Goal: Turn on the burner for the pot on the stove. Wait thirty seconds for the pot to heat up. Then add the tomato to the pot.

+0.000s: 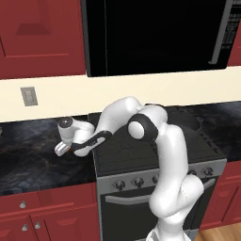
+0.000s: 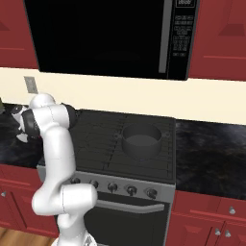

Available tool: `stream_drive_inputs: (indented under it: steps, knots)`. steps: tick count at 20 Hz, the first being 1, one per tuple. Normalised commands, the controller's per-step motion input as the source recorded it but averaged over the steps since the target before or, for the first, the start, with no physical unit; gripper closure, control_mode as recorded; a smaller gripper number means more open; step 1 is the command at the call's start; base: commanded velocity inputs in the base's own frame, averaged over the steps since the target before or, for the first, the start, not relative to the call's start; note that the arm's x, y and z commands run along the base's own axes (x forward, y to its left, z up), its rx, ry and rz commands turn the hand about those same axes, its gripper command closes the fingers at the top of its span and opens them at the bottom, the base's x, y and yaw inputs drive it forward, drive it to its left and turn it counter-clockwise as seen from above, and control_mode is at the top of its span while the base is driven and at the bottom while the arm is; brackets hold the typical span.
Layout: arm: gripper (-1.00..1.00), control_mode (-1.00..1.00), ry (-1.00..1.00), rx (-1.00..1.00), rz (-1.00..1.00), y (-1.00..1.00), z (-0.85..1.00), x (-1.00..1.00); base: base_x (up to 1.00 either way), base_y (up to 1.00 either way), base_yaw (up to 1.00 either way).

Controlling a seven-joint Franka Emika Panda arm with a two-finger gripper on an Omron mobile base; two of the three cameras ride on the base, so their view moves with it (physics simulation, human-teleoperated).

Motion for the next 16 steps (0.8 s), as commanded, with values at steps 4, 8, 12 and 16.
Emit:
stream_drive_inputs:
  steps: [4, 8, 12, 16]
  knots:
    - [1.0, -1.0, -0.11, 0.0, 0.0, 0.0, 0.24, 0.0, 0.0, 0.0, 0.0]
    - [1.0, -1.0, -0.2, 0.0, -0.05, 0.0, 0.71, 0.0, 0.0, 0.0, 0.0]
    - [1.0, -1.0, -0.04, 0.0, -0.16, -0.06, 0.62, -0.3, 0.0, 0.0, 0.0]
    - [1.0, -1.0, 0.0, 0.04, -0.26, -0.39, 0.53, -0.77, 0.0, 0.0, 0.0]
